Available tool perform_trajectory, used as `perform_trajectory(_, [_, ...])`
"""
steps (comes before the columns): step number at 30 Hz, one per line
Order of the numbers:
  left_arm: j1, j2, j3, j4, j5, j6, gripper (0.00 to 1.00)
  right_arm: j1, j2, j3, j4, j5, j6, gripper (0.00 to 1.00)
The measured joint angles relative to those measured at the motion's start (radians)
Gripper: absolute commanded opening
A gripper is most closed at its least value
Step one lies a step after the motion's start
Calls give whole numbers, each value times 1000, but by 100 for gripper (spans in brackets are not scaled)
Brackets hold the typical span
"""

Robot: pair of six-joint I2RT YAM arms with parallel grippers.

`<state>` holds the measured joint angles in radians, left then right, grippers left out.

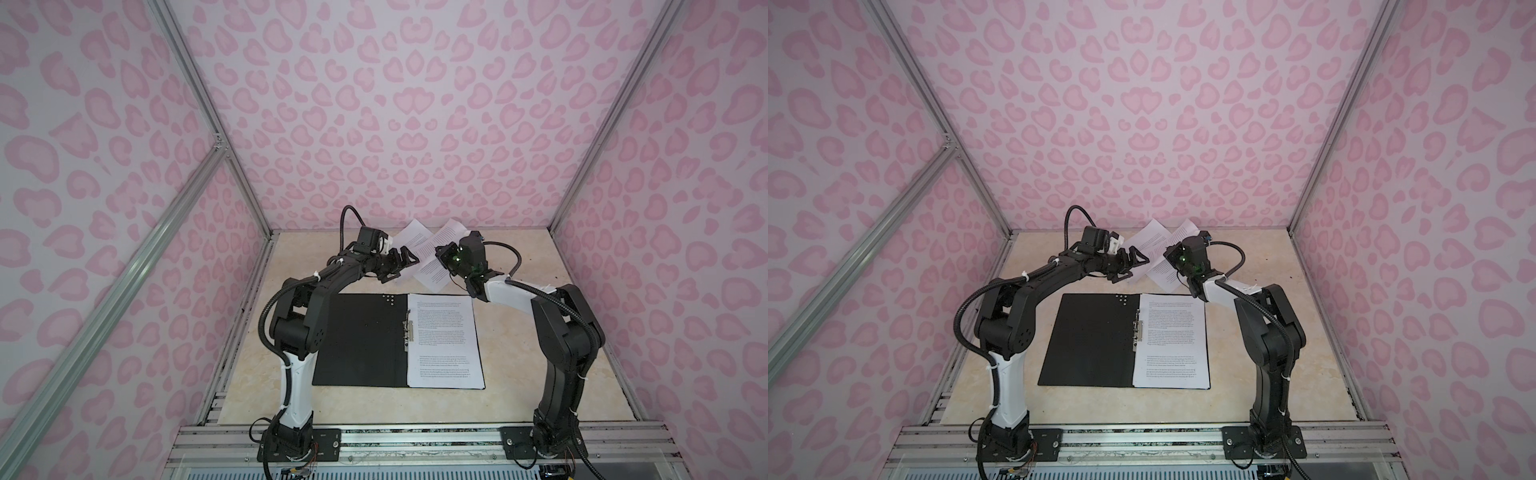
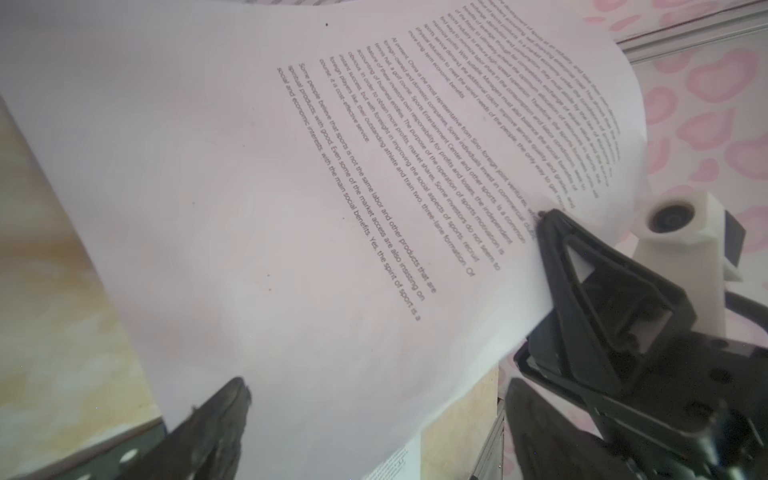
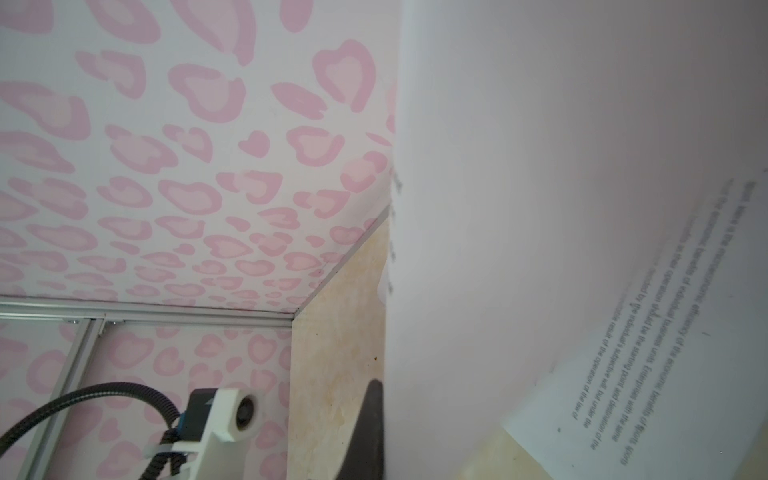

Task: Put the files into the folder
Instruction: 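Carry the sheet over the folder with the right gripper while the left withdraws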

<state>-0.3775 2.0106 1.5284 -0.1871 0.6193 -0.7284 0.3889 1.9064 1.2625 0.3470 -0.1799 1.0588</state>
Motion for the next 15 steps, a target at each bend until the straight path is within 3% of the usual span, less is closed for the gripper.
perform_trajectory(7, [-47,-561,-345,53,-97,80,98,34,-148,140,-366,-113,-280,0])
perform_trajectory(15, [-132,-970,-745,102,-304,153,98,163,-407,118,-735,-219,-536,0])
